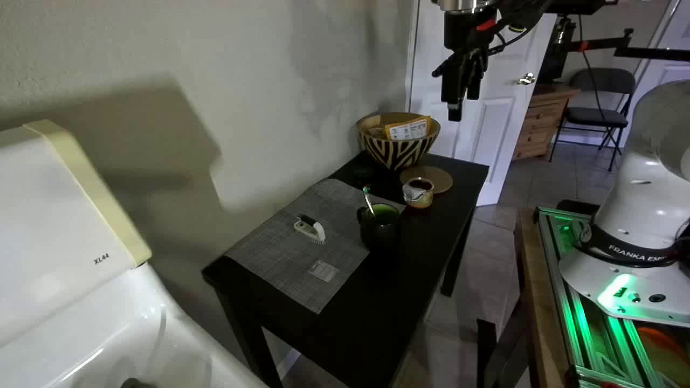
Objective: Use the silver spoon to place some contents from the tin into the black mug.
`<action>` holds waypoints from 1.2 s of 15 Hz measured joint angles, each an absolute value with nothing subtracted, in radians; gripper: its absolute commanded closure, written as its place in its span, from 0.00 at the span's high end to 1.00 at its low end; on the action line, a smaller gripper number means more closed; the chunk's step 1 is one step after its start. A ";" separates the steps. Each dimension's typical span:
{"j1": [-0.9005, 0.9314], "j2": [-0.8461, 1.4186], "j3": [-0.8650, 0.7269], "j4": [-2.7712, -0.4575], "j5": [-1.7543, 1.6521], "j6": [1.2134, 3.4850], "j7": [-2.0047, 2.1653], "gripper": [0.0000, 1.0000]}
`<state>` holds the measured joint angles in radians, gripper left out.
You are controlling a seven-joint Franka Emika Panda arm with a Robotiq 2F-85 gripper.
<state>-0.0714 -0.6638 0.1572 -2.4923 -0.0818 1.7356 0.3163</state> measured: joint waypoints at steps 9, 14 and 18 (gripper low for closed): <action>-0.071 -0.664 0.157 -2.492 -0.082 1.736 0.316 1.00; -0.053 -0.641 0.086 -2.488 -0.034 1.755 0.228 1.00; -0.045 -0.578 -0.063 -2.468 0.015 1.781 -0.027 1.00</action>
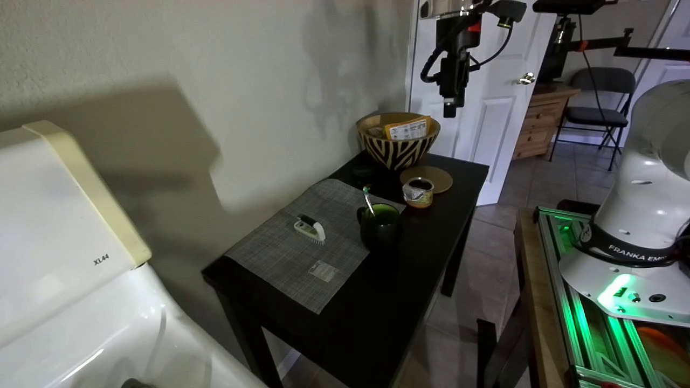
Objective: Use the silver spoon to place some contents from the tin into the black mug.
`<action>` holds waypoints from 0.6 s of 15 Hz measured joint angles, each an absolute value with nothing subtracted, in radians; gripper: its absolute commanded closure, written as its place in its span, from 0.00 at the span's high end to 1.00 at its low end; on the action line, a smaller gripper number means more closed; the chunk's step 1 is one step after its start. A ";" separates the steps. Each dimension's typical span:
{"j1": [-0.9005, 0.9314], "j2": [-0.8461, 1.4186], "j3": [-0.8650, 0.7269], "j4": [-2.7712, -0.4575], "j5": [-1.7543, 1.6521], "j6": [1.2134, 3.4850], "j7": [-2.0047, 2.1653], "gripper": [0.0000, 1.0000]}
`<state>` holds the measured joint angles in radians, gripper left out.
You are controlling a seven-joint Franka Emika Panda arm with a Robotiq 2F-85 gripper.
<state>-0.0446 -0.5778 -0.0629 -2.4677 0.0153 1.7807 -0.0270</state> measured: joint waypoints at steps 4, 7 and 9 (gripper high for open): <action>-0.032 -0.484 -0.169 -2.421 0.068 1.784 -0.298 1.00; -0.013 -0.387 -0.208 -2.363 0.128 1.759 -0.451 1.00; -0.013 -0.317 -0.210 -2.316 0.133 1.710 -0.456 1.00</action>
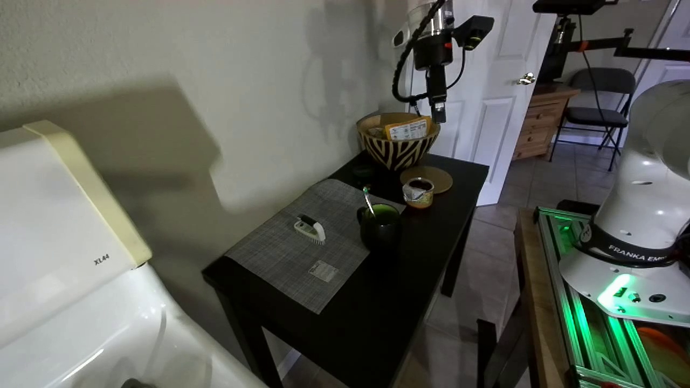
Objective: Use the silver spoon to place some contents from the tin into the black mug.
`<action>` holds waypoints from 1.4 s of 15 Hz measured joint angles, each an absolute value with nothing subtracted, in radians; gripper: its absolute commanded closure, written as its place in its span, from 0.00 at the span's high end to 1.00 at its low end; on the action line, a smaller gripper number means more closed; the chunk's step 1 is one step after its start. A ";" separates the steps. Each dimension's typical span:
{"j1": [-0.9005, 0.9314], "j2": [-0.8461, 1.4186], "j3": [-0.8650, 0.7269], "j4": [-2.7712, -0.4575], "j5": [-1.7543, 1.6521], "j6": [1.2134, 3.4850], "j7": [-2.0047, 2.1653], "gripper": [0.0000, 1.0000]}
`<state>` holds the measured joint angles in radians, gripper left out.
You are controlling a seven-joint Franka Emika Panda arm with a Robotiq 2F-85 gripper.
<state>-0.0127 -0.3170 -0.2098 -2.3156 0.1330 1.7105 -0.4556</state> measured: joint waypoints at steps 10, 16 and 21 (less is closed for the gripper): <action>-0.016 -0.238 -0.228 -2.287 0.263 1.784 -0.757 1.00; -0.031 -0.100 -0.256 -2.251 0.410 1.807 -1.119 1.00; -0.031 0.051 -0.200 -2.182 0.400 1.893 -1.117 1.00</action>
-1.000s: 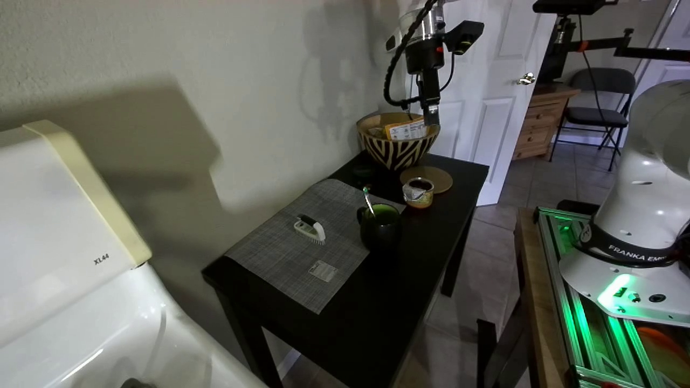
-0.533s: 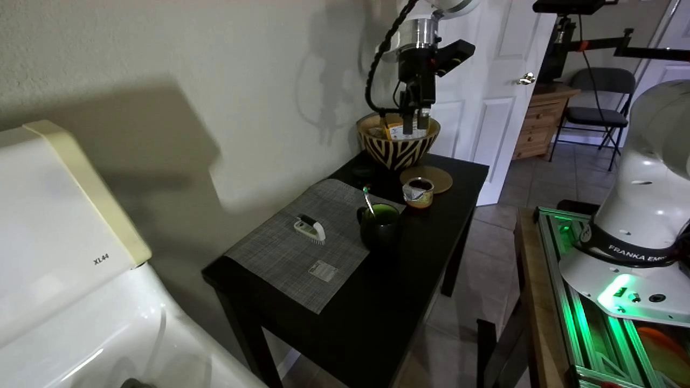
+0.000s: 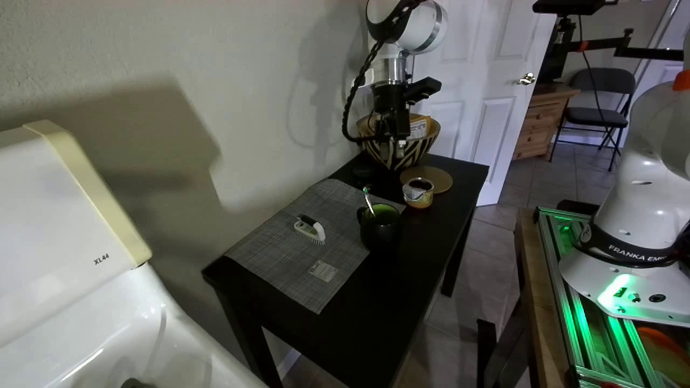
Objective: Use the silver spoon to place some contents from the tin into the black mug.
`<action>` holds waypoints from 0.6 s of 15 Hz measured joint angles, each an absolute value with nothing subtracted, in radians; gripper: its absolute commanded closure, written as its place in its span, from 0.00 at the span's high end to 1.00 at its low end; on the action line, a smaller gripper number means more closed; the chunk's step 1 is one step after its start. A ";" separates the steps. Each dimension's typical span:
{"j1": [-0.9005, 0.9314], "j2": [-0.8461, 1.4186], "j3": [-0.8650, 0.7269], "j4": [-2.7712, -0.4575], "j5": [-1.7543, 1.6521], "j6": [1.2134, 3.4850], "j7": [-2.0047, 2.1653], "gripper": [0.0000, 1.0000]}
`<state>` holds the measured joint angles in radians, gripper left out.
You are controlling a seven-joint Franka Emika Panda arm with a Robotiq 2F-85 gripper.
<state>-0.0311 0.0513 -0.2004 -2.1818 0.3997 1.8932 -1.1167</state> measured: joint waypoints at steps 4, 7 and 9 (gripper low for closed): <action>-0.054 0.064 -0.175 -2.172 0.405 1.895 -1.127 1.00; -0.067 0.103 -0.145 -2.161 0.437 1.907 -1.172 0.97; -0.076 0.141 -0.127 -2.148 0.461 1.926 -1.202 0.92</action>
<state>-0.0756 0.1406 -0.1271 -2.1479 0.4607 1.9255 -1.2021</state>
